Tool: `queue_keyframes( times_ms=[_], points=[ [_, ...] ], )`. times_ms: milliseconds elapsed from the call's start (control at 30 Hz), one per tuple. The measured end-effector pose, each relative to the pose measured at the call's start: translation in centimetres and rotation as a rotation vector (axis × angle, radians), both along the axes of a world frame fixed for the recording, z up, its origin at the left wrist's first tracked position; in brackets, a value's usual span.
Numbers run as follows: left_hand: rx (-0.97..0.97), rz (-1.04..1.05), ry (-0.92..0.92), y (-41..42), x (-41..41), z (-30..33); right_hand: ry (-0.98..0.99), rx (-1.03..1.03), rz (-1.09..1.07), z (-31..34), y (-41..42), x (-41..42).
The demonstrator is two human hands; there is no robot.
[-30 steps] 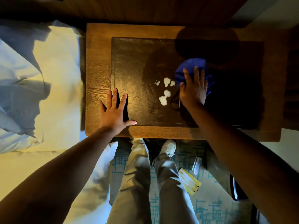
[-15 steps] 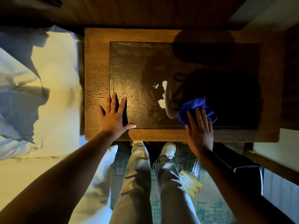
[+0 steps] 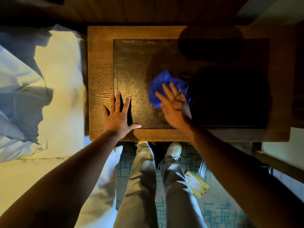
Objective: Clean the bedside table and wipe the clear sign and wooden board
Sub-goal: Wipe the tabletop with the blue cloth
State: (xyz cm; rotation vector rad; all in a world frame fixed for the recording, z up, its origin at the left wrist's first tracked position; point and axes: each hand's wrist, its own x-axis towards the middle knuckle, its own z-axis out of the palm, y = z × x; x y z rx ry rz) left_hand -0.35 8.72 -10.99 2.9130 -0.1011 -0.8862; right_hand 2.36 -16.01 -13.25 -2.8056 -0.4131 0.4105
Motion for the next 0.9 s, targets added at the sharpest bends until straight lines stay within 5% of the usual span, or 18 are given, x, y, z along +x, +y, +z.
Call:
queue_keyframes(
  times_ms=[133,333,467,700,900],
  points=[
    [-0.015,0.006,-0.014,0.2,-0.1,-0.3,0.001,-0.174,0.128,0.1,-3.3,-8.3],
    [-0.014,-0.001,-0.014,0.1,-0.1,-0.4,0.055,-0.147,-0.529,1.1,-13.1,-5.8],
    [-0.004,-0.004,-0.008,0.0,-0.2,-0.2,0.066,-0.075,-0.855,1.4,-10.2,1.4],
    [-0.023,0.014,-0.023,0.3,-0.2,-0.5,0.014,-0.099,-0.081,-0.2,1.6,-4.5],
    [-0.021,0.001,-0.009,0.3,-0.2,-0.4,0.010,-0.172,-0.097,-0.2,-6.7,-12.8]
  ],
)
